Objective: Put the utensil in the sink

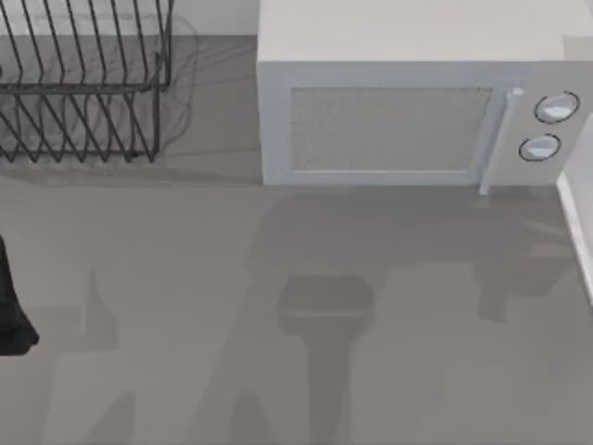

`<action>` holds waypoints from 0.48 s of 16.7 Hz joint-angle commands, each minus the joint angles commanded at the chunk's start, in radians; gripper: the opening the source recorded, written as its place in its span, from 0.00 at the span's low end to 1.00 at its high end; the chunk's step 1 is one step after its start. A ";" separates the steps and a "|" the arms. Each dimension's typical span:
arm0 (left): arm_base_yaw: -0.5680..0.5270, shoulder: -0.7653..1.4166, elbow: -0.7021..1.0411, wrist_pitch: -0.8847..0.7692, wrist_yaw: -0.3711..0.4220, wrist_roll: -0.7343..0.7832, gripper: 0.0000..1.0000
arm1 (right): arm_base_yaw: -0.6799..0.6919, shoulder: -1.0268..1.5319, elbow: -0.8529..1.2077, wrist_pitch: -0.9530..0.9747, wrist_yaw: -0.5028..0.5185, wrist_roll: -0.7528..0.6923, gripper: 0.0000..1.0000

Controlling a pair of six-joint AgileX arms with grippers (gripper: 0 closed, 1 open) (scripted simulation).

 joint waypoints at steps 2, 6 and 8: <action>0.000 0.000 0.000 0.000 0.000 0.000 1.00 | 0.006 0.147 0.228 -0.065 0.001 0.008 0.00; 0.000 0.000 0.000 0.000 0.000 0.000 1.00 | 0.016 0.394 0.607 -0.166 0.004 0.034 0.00; 0.000 0.000 0.000 0.000 0.000 0.000 1.00 | 0.021 0.484 0.742 -0.197 0.005 0.049 0.00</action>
